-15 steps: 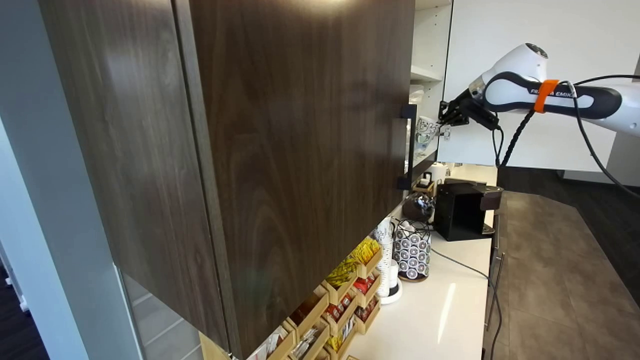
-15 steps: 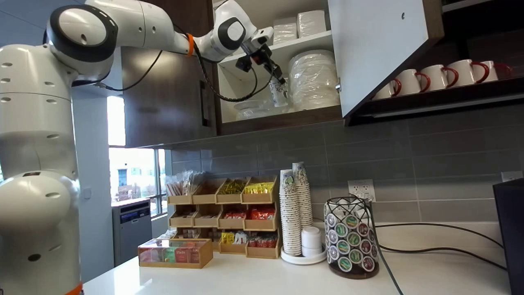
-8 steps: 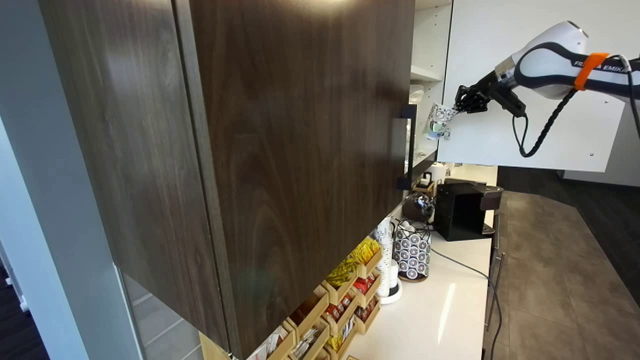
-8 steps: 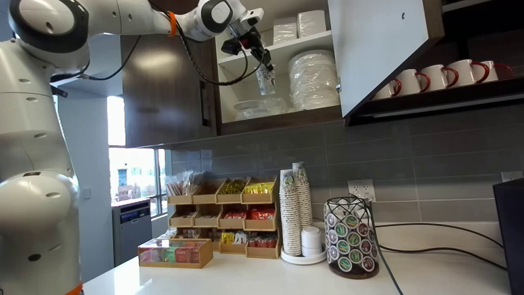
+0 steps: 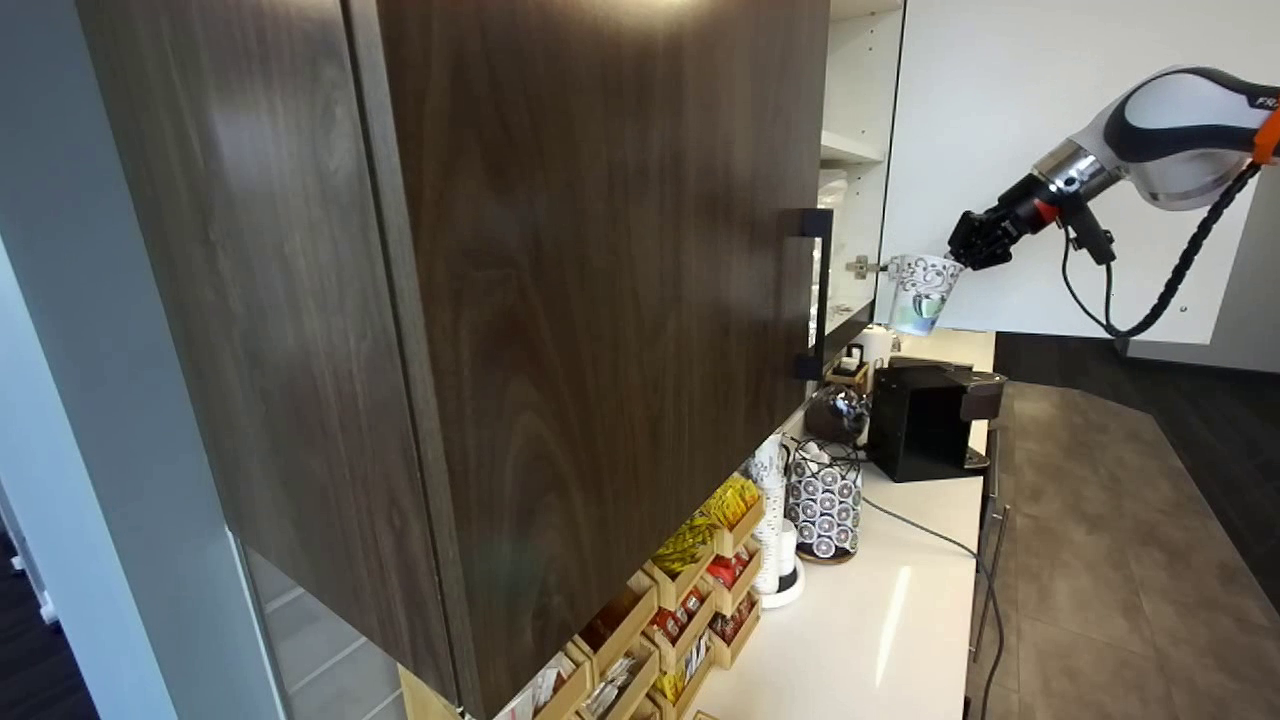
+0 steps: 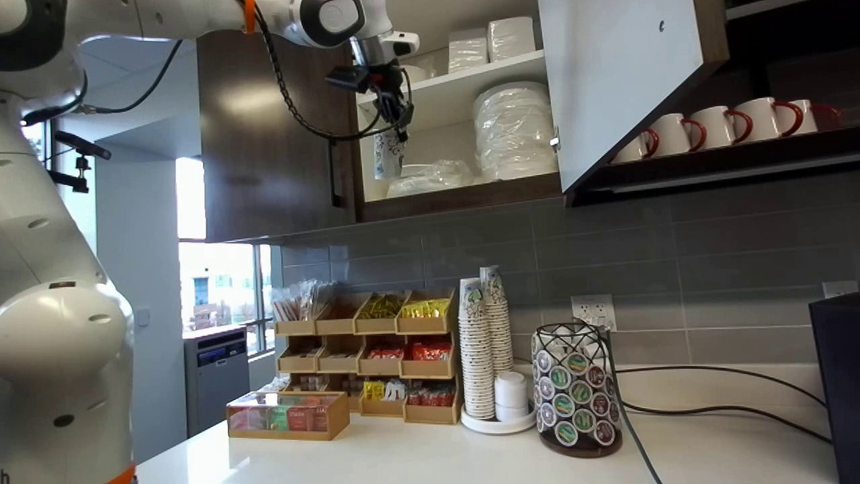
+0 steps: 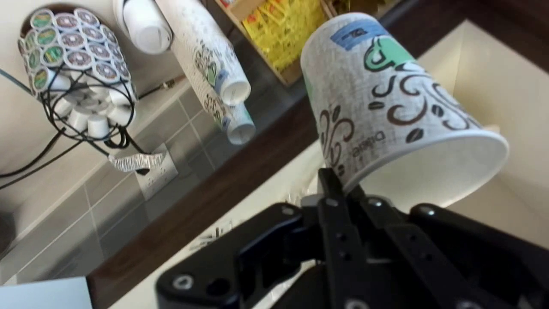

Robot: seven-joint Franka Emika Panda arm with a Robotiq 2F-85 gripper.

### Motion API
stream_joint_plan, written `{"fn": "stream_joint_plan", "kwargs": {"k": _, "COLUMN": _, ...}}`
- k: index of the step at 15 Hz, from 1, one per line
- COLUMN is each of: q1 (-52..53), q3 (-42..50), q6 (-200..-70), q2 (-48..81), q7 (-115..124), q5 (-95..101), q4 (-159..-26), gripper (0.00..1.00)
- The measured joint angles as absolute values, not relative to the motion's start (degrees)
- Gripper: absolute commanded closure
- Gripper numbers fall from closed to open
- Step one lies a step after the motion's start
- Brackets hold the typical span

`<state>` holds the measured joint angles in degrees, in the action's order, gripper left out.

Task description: Remove the paper cup from the cabinet and put it on the counter

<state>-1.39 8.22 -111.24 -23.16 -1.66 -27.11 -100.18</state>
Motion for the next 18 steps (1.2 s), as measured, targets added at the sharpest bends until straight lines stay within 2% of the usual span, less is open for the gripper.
{"fn": "stream_joint_plan", "kwargs": {"k": 1, "q1": -1.34, "q3": 8.76, "q6": -109.06, "q2": -24.23, "q7": -3.49, "q5": -27.13, "q4": -102.03, "gripper": 0.96}}
{"fn": "stream_joint_plan", "kwargs": {"k": 12, "q1": -1.38, "q3": 9.25, "q6": -107.61, "q2": -25.58, "q7": -6.97, "q5": -26.76, "q4": -108.07, "gripper": 0.99}}
{"fn": "stream_joint_plan", "kwargs": {"k": 18, "q1": -0.89, "q3": 8.90, "q6": -108.35, "q2": -23.82, "q7": -14.12, "q5": -26.81, "q4": -119.64, "gripper": 0.99}}
